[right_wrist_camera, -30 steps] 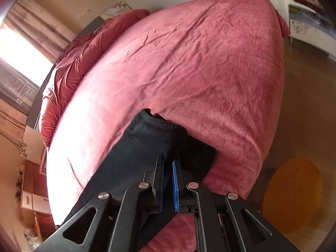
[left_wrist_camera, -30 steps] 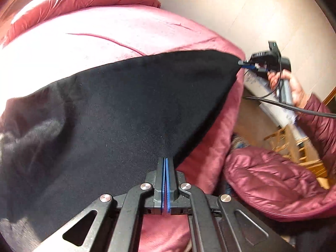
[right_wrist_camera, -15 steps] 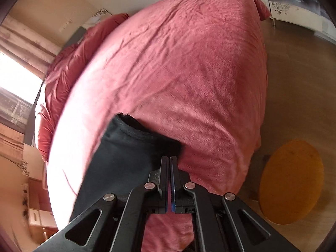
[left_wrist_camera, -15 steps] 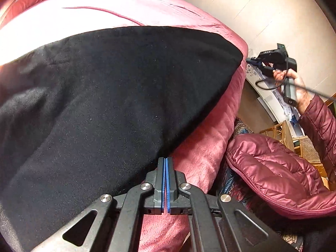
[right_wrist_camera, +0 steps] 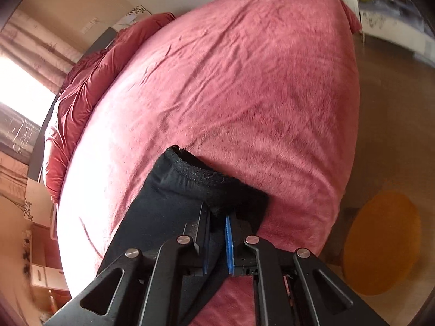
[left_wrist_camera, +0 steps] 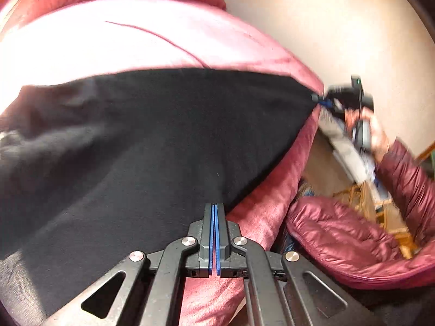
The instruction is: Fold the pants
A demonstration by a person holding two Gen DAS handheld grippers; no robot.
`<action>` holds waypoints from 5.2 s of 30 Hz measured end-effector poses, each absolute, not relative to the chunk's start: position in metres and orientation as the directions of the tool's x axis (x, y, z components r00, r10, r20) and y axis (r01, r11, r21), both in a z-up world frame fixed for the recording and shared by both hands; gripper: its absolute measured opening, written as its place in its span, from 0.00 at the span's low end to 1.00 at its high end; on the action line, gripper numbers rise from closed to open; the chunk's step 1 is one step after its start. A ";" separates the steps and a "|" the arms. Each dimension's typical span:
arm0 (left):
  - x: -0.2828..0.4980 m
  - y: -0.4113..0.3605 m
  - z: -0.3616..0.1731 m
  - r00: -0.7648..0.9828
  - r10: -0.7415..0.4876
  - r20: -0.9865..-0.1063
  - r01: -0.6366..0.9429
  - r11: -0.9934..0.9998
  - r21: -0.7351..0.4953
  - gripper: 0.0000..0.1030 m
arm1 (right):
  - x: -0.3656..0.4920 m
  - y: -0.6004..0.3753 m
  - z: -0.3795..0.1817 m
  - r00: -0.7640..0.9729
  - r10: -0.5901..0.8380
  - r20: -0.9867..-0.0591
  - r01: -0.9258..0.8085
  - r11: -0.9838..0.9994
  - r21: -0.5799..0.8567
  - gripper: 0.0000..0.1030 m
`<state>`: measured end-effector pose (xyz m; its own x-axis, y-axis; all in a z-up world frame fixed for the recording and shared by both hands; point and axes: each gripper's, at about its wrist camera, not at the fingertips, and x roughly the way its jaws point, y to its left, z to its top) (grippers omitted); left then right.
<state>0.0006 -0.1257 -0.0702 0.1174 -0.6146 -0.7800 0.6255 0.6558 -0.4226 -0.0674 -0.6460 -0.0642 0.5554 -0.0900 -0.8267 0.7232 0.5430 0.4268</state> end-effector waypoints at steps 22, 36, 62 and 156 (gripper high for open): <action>0.017 0.029 -0.063 0.333 -0.453 -0.827 0.286 0.884 -0.369 0.18 | -0.018 -0.474 -0.042 0.467 0.316 -0.826 0.252 0.848 0.467 0.35; 0.013 0.039 -0.077 0.330 -0.394 -0.858 0.260 0.912 -0.318 0.31 | 0.010 -0.236 -0.093 0.220 0.183 -0.958 -0.404 0.911 0.081 0.31; -0.003 0.035 -0.048 0.448 -0.388 -0.805 0.262 0.918 -0.297 0.22 | 0.053 -0.269 -0.046 0.238 0.409 -0.881 -0.392 0.870 0.298 0.45; 0.003 0.055 -0.012 0.517 -0.236 -0.823 0.122 0.972 -0.202 0.36 | 0.031 -0.310 -0.096 0.459 0.347 -0.818 0.084 0.900 0.428 0.50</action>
